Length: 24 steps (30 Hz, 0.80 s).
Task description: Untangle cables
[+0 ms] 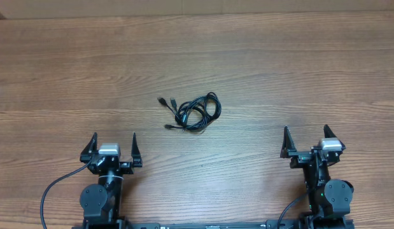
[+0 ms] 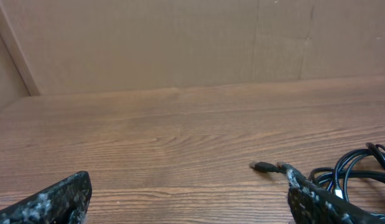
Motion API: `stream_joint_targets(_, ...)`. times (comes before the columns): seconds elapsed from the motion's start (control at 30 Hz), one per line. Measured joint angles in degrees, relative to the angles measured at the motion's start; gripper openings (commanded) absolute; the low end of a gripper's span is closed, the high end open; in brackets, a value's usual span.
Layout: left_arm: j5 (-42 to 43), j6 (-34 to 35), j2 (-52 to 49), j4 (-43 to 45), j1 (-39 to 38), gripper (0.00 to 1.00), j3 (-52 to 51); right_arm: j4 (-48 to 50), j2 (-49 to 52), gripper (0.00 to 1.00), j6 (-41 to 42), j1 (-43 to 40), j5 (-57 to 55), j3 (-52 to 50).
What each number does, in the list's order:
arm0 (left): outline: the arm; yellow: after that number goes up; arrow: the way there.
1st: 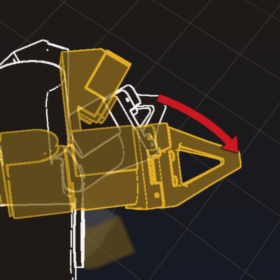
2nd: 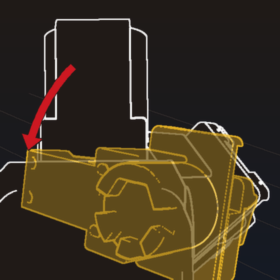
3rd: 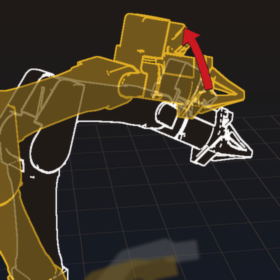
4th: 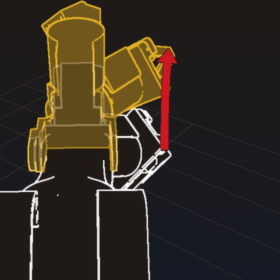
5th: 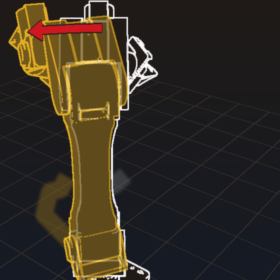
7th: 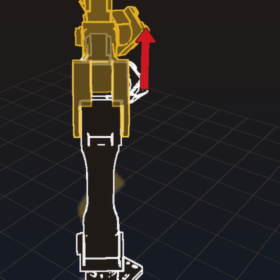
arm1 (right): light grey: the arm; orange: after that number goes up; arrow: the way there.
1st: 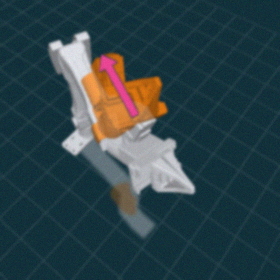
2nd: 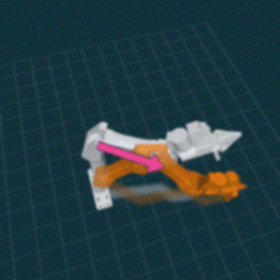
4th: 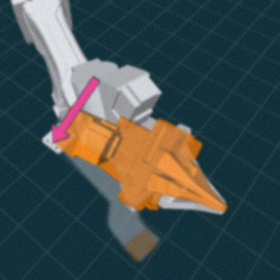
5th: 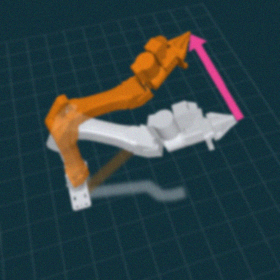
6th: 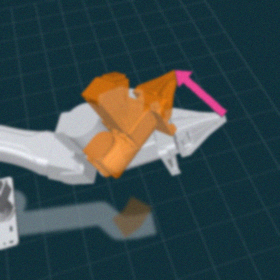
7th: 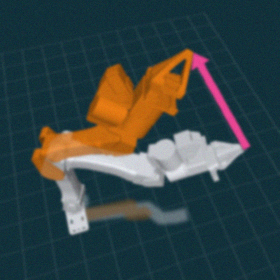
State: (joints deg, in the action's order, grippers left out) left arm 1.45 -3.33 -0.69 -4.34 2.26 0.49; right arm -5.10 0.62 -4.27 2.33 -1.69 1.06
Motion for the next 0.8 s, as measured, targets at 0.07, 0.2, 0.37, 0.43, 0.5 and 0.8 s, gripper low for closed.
stream_joint_targets(0.07,0.0,0.0,0.0,0.0,0.0,1.0,0.0,0.0,0.0,1.0,0.0,0.0,0.0,0.0)
stream_joint_targets(0.2,0.0,0.0,0.0,0.0,0.0,1.0,0.0,0.0,0.0,1.0,0.0,0.0,0.0,0.0)
stream_joint_targets(0.37,0.0,0.0,0.0,0.0,0.0,1.0,0.0,0.0,0.0,1.0,0.0,0.0,0.0,0.0)
stream_joint_targets(0.43,0.0,0.0,0.0,0.0,0.0,1.0,0.0,0.0,0.0,1.0,0.0,0.0,0.0,0.0)
stream_joint_targets(0.5,0.0,0.0,0.0,0.0,0.0,1.0,0.0,0.0,0.0,1.0,0.0,0.0,0.0,0.0)
stream_joint_targets(0.8,-0.9,-0.2,0.0,0.0,0.0,1.0,0.0,0.0,0.0,1.0,0.0,0.0,0.0,0.0)
